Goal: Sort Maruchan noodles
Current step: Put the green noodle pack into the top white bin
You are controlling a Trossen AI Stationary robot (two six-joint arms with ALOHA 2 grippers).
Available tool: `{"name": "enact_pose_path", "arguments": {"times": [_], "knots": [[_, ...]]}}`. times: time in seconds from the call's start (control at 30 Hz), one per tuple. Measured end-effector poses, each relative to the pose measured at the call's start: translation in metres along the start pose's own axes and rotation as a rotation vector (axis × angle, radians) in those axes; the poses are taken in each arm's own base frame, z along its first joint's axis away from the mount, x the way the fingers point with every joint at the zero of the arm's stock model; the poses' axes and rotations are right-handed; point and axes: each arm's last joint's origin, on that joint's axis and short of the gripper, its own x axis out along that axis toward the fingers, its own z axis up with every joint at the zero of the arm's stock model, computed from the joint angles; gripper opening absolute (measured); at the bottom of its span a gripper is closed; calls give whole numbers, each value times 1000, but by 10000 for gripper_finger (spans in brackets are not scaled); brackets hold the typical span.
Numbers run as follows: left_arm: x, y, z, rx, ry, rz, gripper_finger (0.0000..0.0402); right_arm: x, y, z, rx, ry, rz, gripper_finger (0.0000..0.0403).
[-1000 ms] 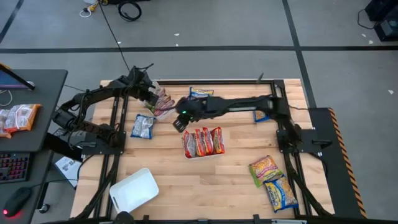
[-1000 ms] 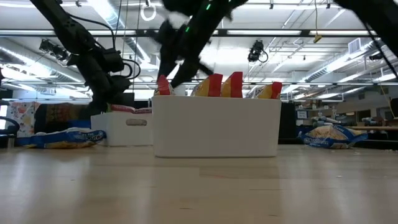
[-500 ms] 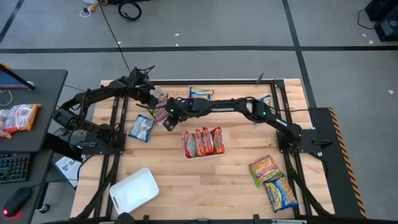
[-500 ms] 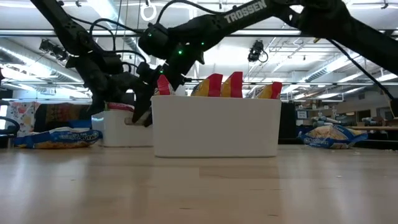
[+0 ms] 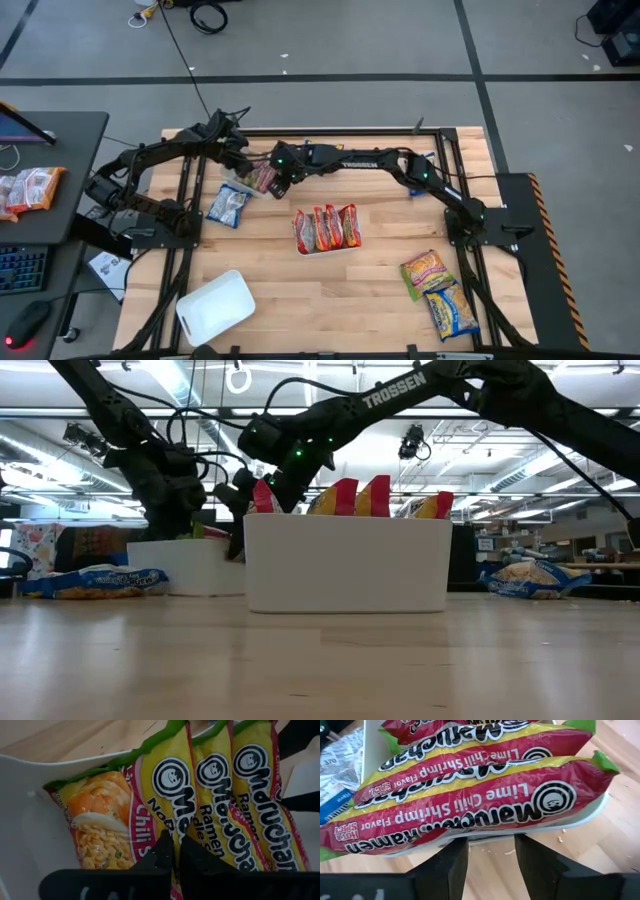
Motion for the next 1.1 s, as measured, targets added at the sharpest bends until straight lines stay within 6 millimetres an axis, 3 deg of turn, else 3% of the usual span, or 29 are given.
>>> {"name": "enact_pose_path", "arguments": {"times": [0.17,0.4,0.63,0.83,1.1], "knots": [[0,-2,2,-36,-15,-45,42,-5,-5,-1,-22,41,-45,172],[-4,-7,1,-44,-27,-105,143,-16,-16,6,-62,30,-133,176],[-30,-14,18,9,-94,-43,227,-30,-17,13,-56,22,-102,178],[-57,-16,32,128,-8,239,239,-39,-8,14,-82,24,-73,178],[-53,-11,17,273,152,364,240,-39,-4,10,-97,41,-59,178]]}}
